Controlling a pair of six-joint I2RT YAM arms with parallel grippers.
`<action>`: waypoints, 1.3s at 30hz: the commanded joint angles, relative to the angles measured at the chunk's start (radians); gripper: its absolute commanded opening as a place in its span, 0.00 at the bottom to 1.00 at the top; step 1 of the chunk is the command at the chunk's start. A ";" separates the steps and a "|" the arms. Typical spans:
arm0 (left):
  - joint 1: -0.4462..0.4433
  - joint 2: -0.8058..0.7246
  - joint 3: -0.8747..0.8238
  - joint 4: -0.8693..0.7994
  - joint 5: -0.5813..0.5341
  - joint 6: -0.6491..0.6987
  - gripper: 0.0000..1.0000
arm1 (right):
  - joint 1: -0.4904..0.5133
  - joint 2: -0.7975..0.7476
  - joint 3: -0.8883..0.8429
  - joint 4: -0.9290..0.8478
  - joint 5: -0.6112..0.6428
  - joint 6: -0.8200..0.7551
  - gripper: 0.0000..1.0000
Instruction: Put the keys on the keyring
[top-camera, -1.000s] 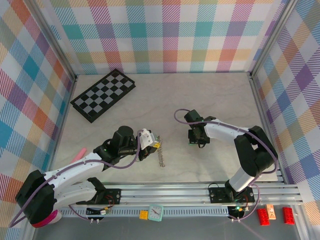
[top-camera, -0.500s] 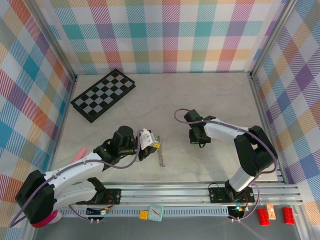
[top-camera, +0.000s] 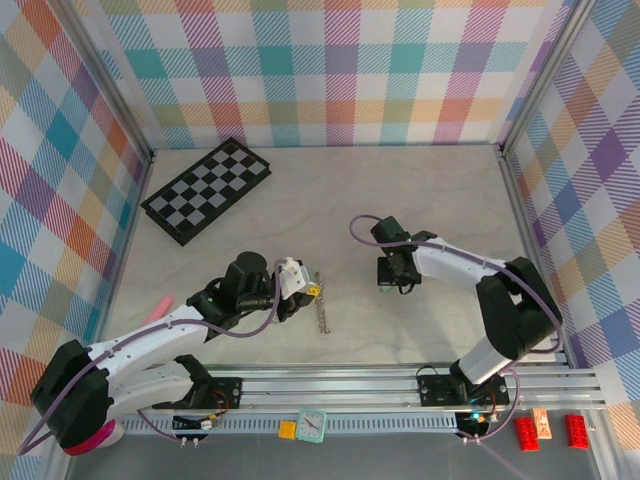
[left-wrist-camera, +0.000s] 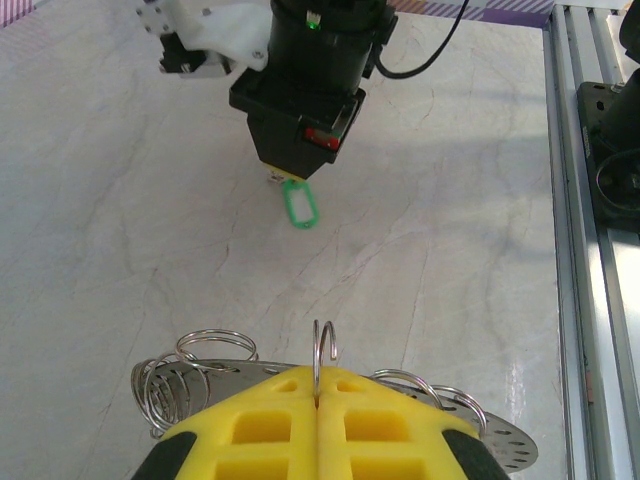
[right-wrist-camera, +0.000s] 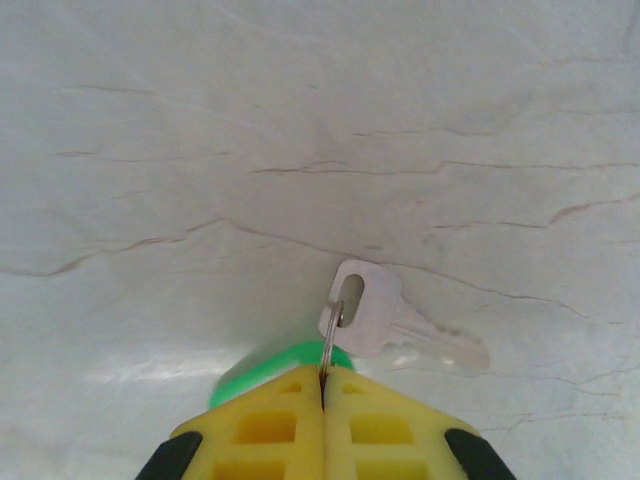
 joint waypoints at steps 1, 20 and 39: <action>-0.008 0.004 0.016 0.048 0.006 -0.004 0.00 | 0.004 -0.048 -0.022 0.041 -0.143 -0.049 0.00; -0.007 0.006 0.014 0.048 0.001 -0.013 0.00 | 0.004 0.045 -0.023 0.107 -0.286 -0.095 0.00; -0.007 0.005 0.013 0.050 0.001 -0.012 0.00 | 0.004 0.077 0.012 0.103 -0.264 -0.085 0.21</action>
